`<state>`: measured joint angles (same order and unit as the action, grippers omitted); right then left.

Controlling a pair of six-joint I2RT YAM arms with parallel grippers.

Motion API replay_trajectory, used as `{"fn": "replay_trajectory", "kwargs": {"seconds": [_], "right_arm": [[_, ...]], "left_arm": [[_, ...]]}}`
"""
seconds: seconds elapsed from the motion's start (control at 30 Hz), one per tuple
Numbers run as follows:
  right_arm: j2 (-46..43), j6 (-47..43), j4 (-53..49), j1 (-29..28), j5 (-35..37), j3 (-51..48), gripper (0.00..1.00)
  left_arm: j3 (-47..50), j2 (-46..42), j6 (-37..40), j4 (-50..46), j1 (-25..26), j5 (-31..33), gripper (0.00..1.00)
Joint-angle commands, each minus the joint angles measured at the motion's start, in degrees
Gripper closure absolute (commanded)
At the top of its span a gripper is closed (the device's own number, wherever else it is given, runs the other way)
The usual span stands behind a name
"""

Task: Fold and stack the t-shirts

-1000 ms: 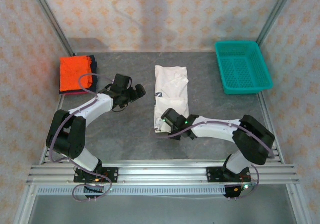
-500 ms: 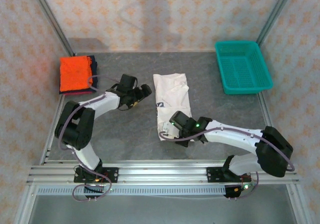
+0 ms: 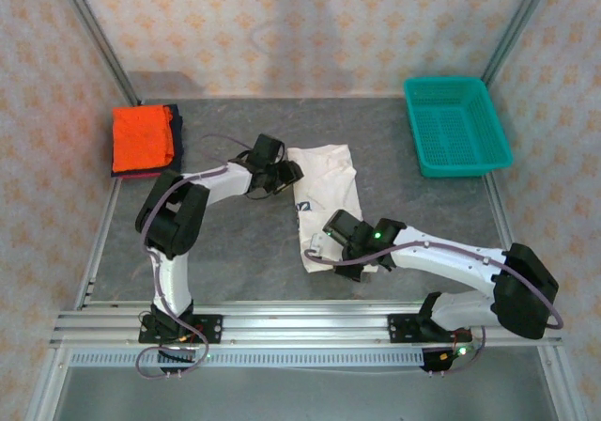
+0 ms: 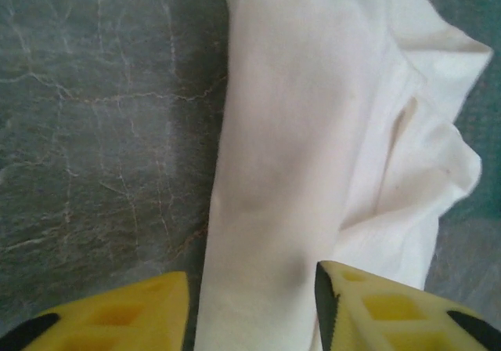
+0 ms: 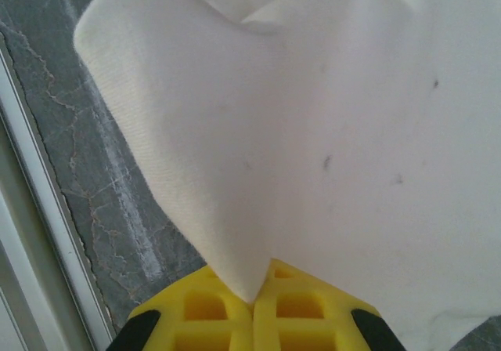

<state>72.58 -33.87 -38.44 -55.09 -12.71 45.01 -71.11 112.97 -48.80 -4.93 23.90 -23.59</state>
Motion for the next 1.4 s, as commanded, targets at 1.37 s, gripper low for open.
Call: {"fn": "replay_trajectory", "kwargs": {"seconds": [1.37], "right_arm": [[19.0,-20.8,-19.1,13.4,1.1,37.2,1.00]], "left_arm": [[8.0,-0.1,9.4,-6.0,0.6,-4.1,0.90]]}}
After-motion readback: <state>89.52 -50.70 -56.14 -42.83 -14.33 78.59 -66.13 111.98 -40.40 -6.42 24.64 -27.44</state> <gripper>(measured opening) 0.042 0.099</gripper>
